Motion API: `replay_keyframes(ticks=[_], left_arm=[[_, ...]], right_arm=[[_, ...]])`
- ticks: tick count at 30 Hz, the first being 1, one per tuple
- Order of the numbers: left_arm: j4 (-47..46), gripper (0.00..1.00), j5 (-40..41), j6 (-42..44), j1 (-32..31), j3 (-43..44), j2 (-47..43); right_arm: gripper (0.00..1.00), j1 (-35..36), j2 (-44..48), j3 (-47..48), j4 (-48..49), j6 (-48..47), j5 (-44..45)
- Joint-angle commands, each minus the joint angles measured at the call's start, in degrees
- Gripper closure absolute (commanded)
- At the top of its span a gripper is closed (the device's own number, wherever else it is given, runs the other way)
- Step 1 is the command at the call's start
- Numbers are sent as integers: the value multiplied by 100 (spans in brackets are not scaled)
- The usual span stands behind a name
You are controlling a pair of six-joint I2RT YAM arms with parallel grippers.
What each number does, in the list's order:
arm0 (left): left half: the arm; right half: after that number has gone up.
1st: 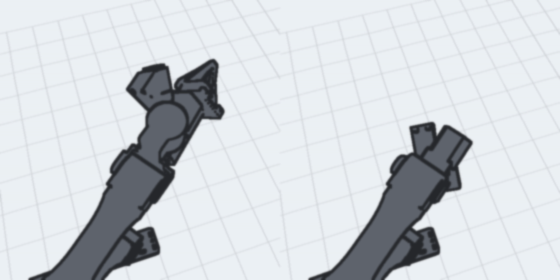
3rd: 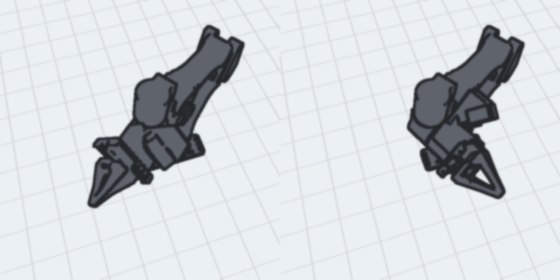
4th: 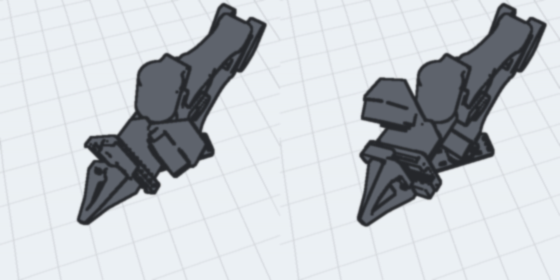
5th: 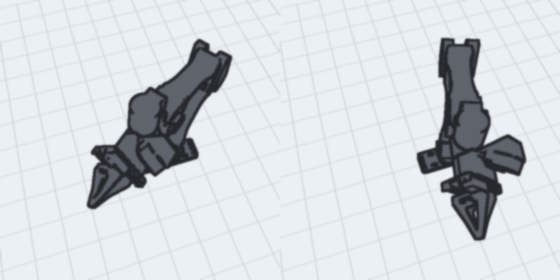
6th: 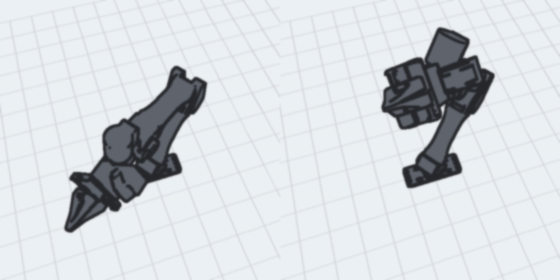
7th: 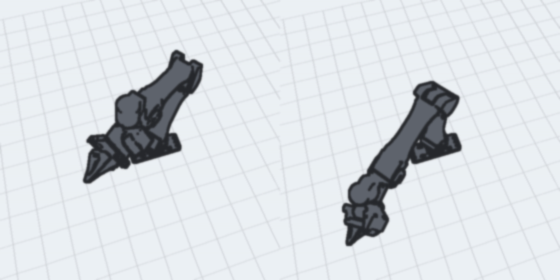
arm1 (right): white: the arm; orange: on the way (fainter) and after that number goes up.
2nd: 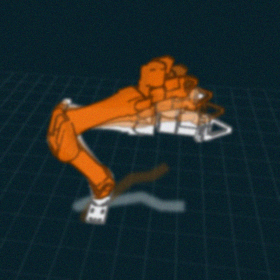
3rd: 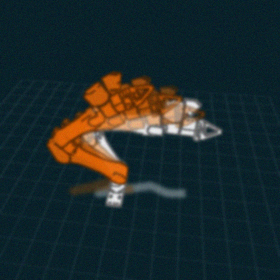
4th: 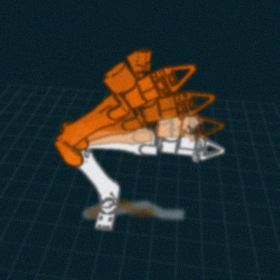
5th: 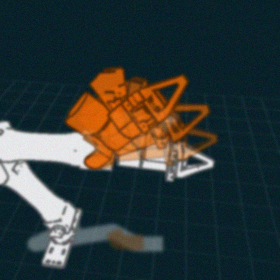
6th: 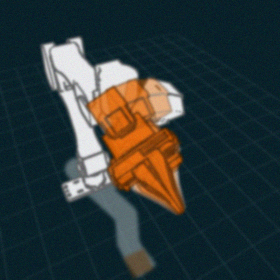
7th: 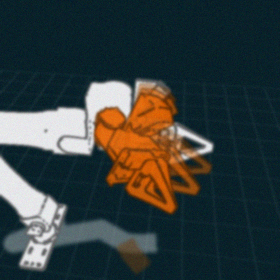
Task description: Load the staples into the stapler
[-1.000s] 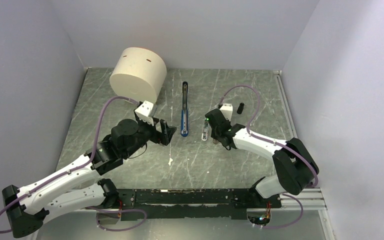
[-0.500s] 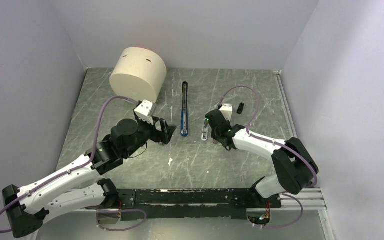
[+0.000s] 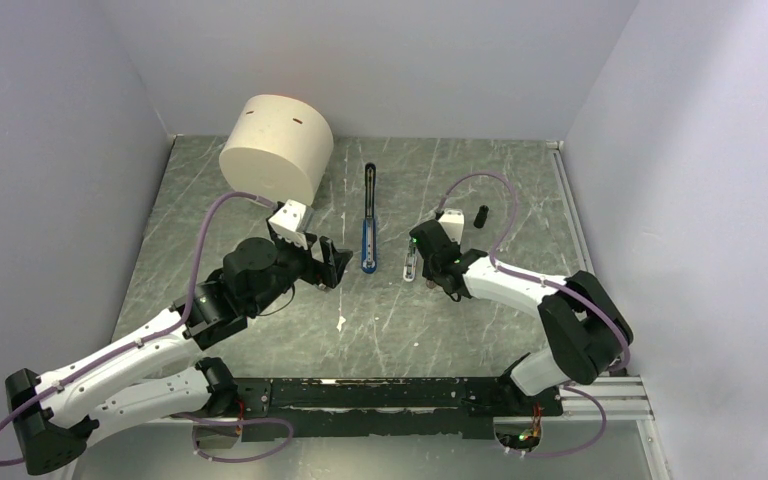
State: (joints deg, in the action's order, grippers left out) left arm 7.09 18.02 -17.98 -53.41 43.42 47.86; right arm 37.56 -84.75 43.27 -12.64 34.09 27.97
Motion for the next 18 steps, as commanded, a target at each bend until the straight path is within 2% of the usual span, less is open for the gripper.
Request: replay_keyframes(ticks=[1,18], left_arm=[[-164,11,122,-9,-13,-62,0],[-149,11,145,-18,-15,-70,18]], right_arm=[[79,-45,-49,-72,157,-33,200],[79,-82,-192,-97,254,-57,95]])
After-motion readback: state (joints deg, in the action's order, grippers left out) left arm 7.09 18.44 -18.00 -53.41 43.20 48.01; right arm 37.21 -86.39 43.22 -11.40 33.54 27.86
